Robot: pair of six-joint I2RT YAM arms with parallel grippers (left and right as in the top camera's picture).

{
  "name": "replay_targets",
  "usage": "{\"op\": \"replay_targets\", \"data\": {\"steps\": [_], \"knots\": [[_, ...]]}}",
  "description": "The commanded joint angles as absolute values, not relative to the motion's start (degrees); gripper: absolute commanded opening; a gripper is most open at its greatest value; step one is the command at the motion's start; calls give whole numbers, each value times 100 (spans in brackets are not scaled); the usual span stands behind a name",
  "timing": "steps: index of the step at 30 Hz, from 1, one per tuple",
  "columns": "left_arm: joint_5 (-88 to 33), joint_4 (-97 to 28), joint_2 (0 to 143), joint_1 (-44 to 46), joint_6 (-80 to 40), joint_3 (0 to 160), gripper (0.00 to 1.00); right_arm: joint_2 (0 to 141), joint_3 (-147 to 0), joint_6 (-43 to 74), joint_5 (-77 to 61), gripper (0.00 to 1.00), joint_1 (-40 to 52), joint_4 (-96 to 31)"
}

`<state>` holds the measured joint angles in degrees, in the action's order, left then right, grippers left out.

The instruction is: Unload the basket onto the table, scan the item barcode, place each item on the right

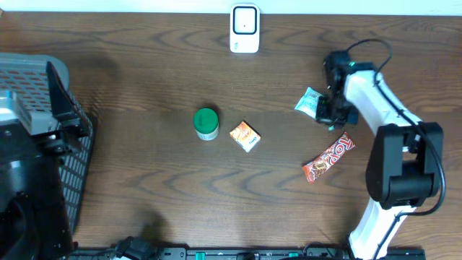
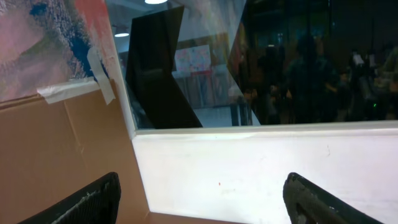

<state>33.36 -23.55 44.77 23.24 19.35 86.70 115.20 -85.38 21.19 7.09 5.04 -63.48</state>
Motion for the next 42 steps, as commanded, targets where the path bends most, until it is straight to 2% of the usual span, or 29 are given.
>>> {"op": "replay_targets", "data": {"steps": [1, 2, 4, 5, 11, 15, 20, 27, 35, 42], "knots": [[3367, -2300, 4429, 2305, 1964, 8646, 84, 11181, -8956, 2156, 183, 37, 451, -6796], [3367, -2300, 4429, 2305, 1964, 8646, 84, 11083, -9026, 2040, -231, 56, 425, -6954], [3367, -2300, 4429, 2305, 1964, 8646, 84, 10940, -9021, 1800, -869, 79, 309, -7008], [3367, -2300, 4429, 2305, 1964, 8646, 84, 10901, -9006, 1732, -1109, 86, 217, -6993], [3367, -2298, 4429, 2305, 1962, 8646, 84, 10906, -8488, 939, -2416, 99, -834, -6143], [3367, -2298, 4429, 2305, 1962, 8646, 84, 10910, -7955, 740, -2641, 99, -1470, -5336], [3369, -2300, 4429, 2305, 1966, 8646, 84, 10934, -7540, 392, -3022, 99, -1846, -4751], [3437, -2309, 4438, 2305, 1968, 8646, 84, 11330, -7524, 246, -2858, 99, -1872, -4276], [4569, -2303, 4440, 2305, 1966, 8646, 84, 12215, -7524, 132, -3004, 99, -1774, -3721], [4663, -2305, 4440, 2305, 1966, 8646, 84, 13227, -7524, 12, -3273, 99, -1564, -3597]]}}
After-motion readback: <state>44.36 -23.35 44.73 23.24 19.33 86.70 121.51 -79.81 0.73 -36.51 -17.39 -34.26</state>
